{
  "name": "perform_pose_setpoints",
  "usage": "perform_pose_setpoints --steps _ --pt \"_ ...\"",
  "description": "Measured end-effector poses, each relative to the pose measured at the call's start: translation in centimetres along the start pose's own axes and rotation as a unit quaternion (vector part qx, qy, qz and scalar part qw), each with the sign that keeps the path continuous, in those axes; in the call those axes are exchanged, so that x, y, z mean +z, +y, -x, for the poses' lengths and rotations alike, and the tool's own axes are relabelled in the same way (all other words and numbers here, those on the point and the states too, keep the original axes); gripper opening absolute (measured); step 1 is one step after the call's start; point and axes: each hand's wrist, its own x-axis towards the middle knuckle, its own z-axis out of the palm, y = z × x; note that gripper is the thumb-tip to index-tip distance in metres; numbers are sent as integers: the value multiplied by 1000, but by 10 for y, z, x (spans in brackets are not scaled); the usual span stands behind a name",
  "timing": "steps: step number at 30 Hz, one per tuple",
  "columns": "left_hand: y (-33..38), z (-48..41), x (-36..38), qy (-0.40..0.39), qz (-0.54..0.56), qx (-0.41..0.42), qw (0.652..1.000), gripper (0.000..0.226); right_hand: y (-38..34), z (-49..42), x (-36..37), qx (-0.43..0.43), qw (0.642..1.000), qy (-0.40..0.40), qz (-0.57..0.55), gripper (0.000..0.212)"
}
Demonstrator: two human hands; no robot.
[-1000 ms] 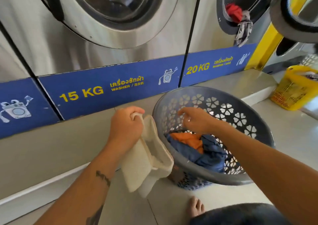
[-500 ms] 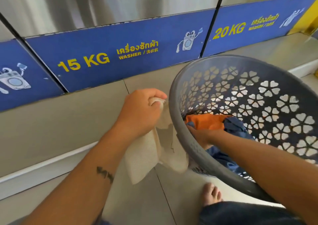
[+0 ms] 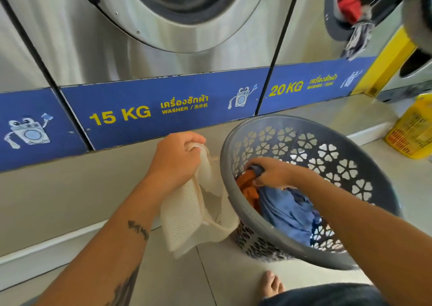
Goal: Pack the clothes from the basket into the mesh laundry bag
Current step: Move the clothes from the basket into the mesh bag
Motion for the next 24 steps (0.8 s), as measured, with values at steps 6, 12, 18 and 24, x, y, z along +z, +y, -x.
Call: perform_pose_setpoints --steps 6,12,18,24 --pt "10 20 -11 17 19 10 1000 26 -21 60 -28 -67 984 145 -75 51" --pt "11 40 -13 45 33 21 998 18 -92 107 -21 -154 921 321 -158 39" --pt "2 48 -23 78 53 5 996 15 -127 104 22 -156 973 135 -107 40" --pt "-6 50 -30 75 37 4 996 18 -80 95 2 -109 955 240 -135 40"
